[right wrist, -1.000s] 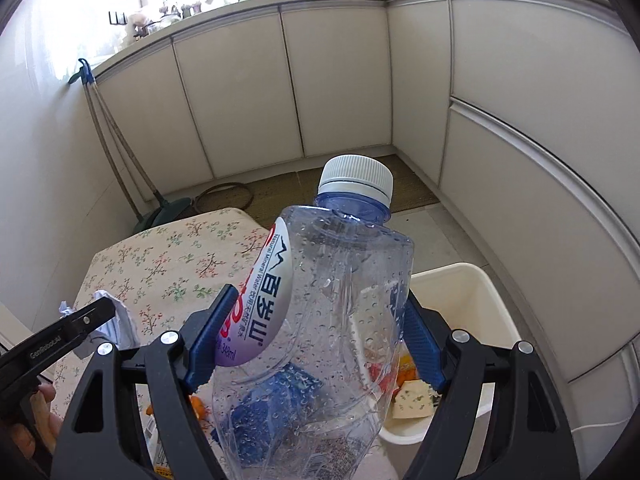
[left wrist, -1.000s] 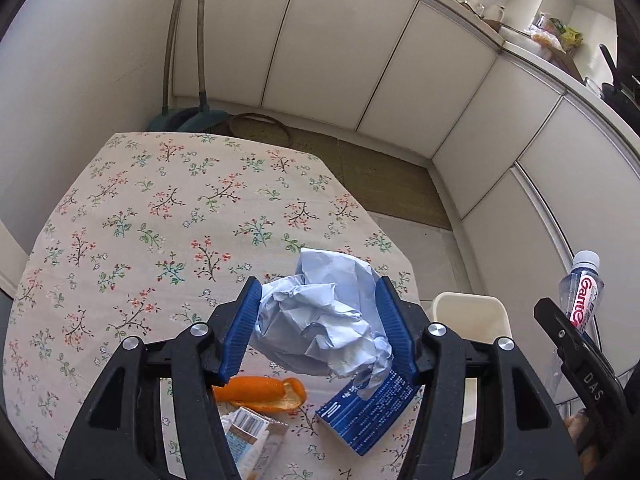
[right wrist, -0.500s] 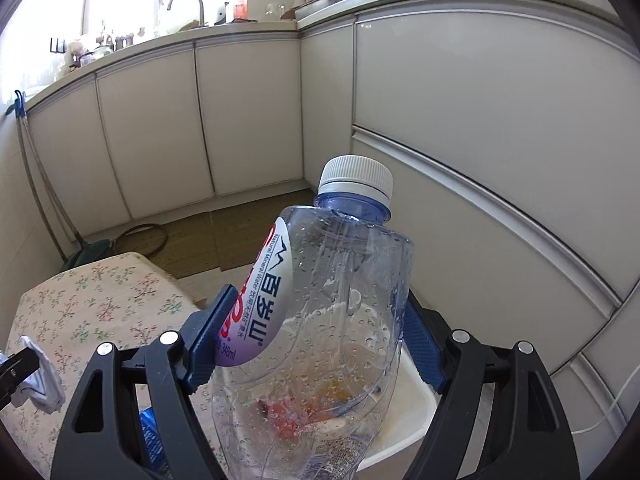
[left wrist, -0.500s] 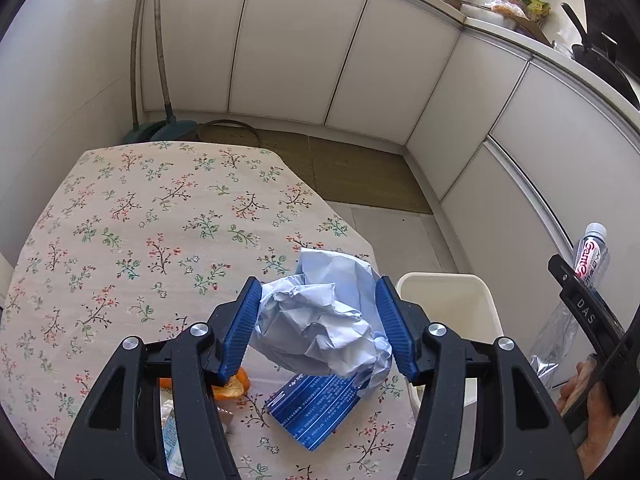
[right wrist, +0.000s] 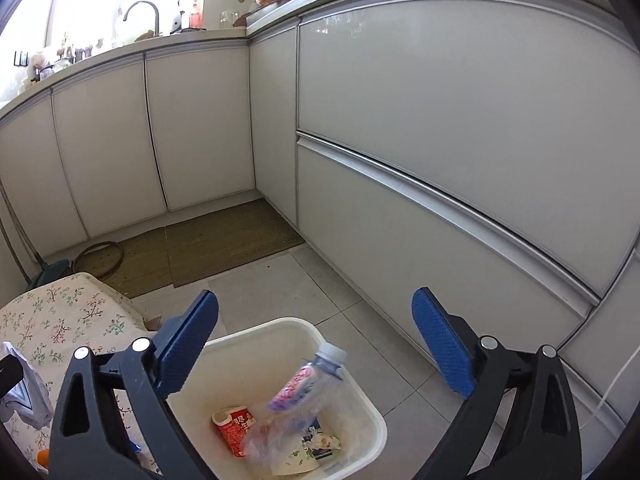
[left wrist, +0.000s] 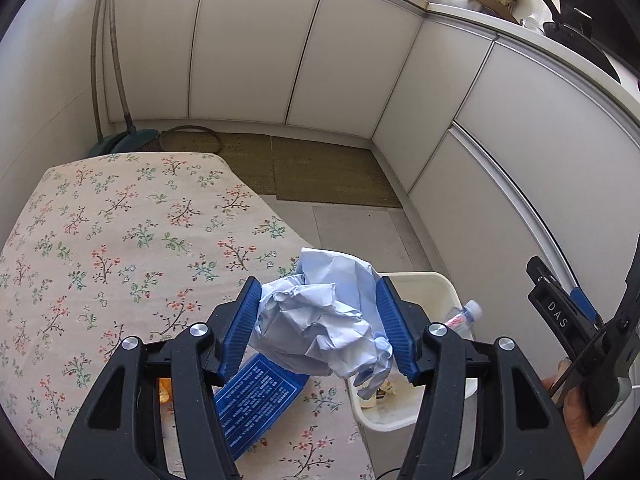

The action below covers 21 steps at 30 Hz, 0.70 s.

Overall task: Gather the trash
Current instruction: 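Carry the bottle over the bin and open the right tool while the left tool holds the paper, then move the left tool over the bin and open it to drop the crumpled paper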

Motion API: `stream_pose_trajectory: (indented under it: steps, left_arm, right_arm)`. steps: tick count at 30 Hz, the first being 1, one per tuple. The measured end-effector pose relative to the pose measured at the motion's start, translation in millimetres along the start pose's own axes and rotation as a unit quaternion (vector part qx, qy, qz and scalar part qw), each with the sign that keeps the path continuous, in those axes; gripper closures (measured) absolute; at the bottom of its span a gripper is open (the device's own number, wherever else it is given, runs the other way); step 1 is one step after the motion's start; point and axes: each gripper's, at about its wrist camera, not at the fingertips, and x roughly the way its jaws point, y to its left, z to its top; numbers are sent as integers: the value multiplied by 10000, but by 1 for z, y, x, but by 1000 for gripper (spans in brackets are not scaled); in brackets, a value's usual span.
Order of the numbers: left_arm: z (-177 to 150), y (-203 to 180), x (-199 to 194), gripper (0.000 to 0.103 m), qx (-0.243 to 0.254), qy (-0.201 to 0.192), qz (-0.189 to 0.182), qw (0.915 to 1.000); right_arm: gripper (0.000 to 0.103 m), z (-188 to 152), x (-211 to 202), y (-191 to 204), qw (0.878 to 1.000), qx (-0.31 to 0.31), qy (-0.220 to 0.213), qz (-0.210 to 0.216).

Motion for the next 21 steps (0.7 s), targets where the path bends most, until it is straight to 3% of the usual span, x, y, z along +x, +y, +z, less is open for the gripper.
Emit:
stream_pose_trajectory:
  steps: [21]
  left_arm:
    - [10, -99, 60, 44, 486, 394, -555, 9965]
  right_arm:
    - [7, -3, 10, -88, 9944, 858, 416, -458]
